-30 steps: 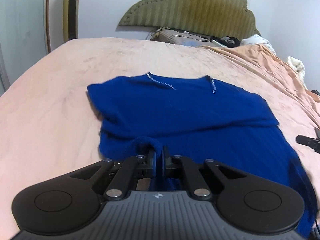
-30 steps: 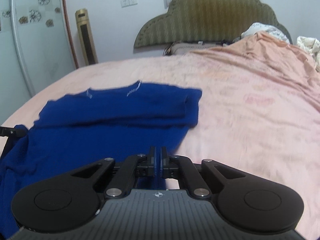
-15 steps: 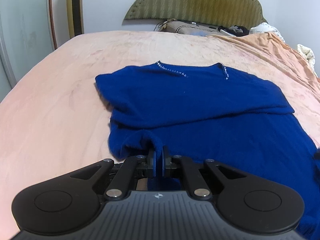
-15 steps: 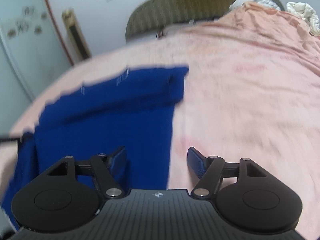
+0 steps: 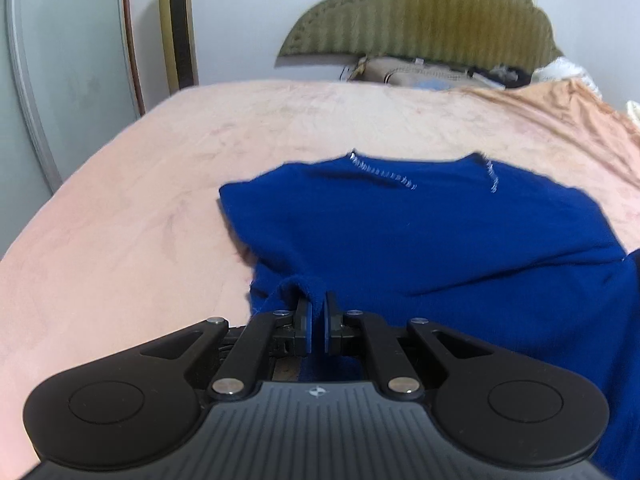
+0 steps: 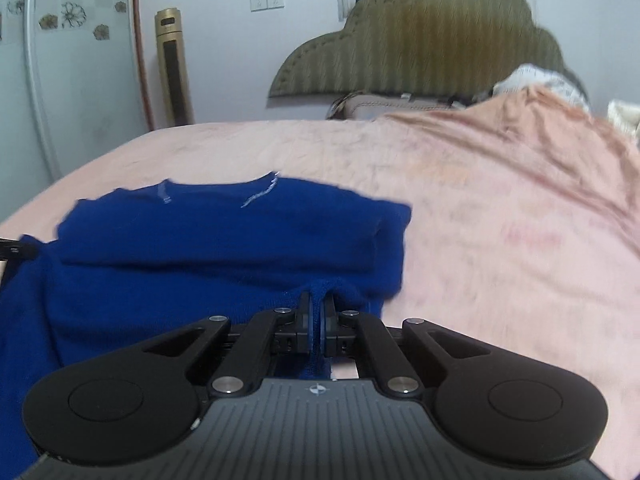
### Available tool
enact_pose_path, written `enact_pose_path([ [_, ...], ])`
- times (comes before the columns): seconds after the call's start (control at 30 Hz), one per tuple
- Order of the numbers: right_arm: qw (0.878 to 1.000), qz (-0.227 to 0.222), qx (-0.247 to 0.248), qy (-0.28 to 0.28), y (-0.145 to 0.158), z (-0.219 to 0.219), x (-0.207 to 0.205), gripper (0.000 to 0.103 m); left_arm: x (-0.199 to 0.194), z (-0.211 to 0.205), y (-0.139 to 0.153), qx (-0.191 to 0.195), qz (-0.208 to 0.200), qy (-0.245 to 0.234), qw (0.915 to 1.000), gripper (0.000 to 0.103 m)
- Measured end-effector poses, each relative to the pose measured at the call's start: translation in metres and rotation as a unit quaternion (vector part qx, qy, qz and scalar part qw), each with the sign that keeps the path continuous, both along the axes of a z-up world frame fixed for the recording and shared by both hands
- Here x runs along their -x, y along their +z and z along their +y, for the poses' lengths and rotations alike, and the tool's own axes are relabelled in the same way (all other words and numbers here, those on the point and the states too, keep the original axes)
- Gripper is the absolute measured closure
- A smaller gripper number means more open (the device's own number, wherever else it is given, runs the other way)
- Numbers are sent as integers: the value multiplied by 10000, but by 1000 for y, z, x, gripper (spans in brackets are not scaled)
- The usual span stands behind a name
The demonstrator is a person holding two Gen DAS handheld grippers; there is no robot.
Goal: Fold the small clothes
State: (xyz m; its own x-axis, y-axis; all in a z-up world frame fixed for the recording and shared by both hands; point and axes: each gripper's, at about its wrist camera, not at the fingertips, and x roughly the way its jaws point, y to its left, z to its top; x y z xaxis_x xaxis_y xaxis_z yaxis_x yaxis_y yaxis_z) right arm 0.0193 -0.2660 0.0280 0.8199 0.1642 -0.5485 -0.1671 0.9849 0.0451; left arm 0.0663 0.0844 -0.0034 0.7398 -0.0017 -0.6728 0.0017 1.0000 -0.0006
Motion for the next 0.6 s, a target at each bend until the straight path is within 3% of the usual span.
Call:
enact_pose_path([
  [0.03, 10000, 23, 71, -64, -3, 0, -6, 96, -1, 1, -2, 53, 104, -16, 9999, 97],
  [0.13, 9994, 302, -49, -187, -11, -3, -13, 74, 5, 3, -4, 124, 208, 1, 9997, 96],
  [0.17, 9993, 307, -137, -185, -12, -5, -9, 67, 8, 3, -5, 59, 227, 27, 9997, 96],
  [0.2, 9992, 301, -214, -178, -12, -7, -3, 52, 11, 2, -6, -18, 259, 64, 9996, 95],
  [0.23, 9991, 301, -248, -191, -12, -8, 2, 47, 13, 2, -7, -65, 294, 95, 9995, 94],
  [0.4, 9981, 233, -363, -430, -8, -15, 28, 43, 21, 0, -11, -93, 409, 255, 9988, 91],
  [0.47, 9972, 215, -538, -480, -4, -15, 37, 34, 25, -2, -12, -90, 435, 313, 9985, 80],
  [0.5, 9968, 201, -609, -471, -3, -15, 40, 29, 26, -2, -12, -83, 456, 336, 9984, 66],
  [0.53, 9967, 180, -653, -446, -1, -12, 44, 22, 28, -4, -13, -87, 459, 364, 9982, 45],
  [0.6, 9972, 135, -638, -376, 1, -4, 51, 9, 33, -6, -12, -146, 383, 432, 9982, 27],
])
